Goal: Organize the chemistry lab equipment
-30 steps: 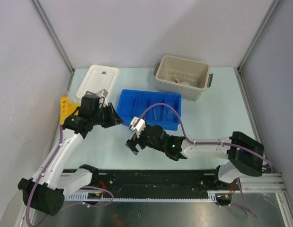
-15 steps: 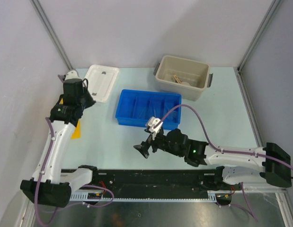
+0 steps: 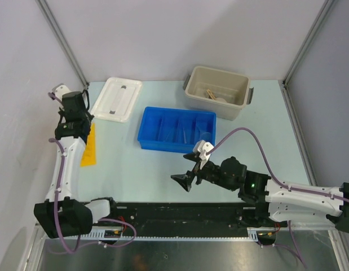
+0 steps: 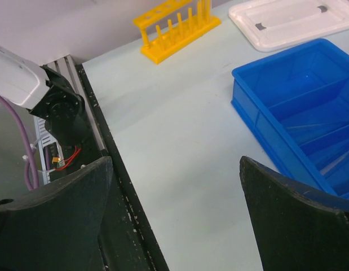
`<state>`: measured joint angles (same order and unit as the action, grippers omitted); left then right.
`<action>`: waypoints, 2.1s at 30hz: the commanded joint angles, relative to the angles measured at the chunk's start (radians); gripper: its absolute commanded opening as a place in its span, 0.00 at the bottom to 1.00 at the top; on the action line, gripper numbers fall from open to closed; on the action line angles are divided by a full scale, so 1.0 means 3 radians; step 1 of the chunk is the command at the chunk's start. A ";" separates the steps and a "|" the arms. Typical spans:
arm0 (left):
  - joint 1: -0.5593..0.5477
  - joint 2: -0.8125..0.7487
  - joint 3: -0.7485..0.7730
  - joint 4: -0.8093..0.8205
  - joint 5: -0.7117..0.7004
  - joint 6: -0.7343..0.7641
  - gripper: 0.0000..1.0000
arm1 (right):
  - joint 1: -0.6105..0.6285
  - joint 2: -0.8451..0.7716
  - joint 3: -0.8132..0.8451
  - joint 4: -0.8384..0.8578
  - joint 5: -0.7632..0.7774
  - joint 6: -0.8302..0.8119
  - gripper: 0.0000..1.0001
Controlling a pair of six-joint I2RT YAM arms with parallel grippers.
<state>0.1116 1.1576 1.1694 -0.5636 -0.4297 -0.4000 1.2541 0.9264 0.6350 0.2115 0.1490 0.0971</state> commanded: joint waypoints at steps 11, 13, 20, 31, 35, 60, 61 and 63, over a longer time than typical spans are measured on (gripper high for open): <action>0.0321 0.0237 -0.0284 0.0459 -0.0249 0.0059 0.14 | -0.0029 -0.0362 -0.0051 -0.0141 0.0002 -0.0119 0.99; 0.0325 0.0251 -0.0297 0.0474 -0.0296 0.0082 0.14 | -0.0040 -0.0375 -0.0051 -0.0151 0.0004 -0.0123 0.99; 0.0363 0.0356 -0.0334 0.0561 -0.0241 0.0137 0.14 | -0.0054 -0.0433 -0.0067 -0.0194 0.0008 -0.0115 0.99; 0.0380 0.0533 -0.0367 0.0704 -0.0168 0.0180 0.15 | -0.0058 -0.0487 -0.0119 -0.0160 0.0077 -0.0124 0.99; 0.0396 0.0594 -0.0384 0.0759 -0.0136 0.0186 0.15 | -0.0061 -0.0489 -0.0122 -0.0166 0.0080 -0.0133 0.99; 0.0446 0.0859 -0.0446 0.0829 -0.0040 0.0170 0.33 | -0.0150 -0.0616 -0.0203 -0.0202 0.0120 -0.0137 0.99; 0.0449 0.0847 -0.0441 0.0827 -0.0025 0.0176 0.35 | -0.0156 -0.0630 -0.0204 -0.0208 0.0124 -0.0123 0.99; 0.0448 0.0818 -0.0430 0.0812 0.0007 0.0182 0.37 | -0.0164 -0.0675 -0.0204 -0.0222 0.0126 -0.0098 0.99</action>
<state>0.2359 1.4311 1.0424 -0.3309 -0.4408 -0.3569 1.2129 0.7574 0.5743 0.1307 0.1680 0.0669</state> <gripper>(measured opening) 0.352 0.993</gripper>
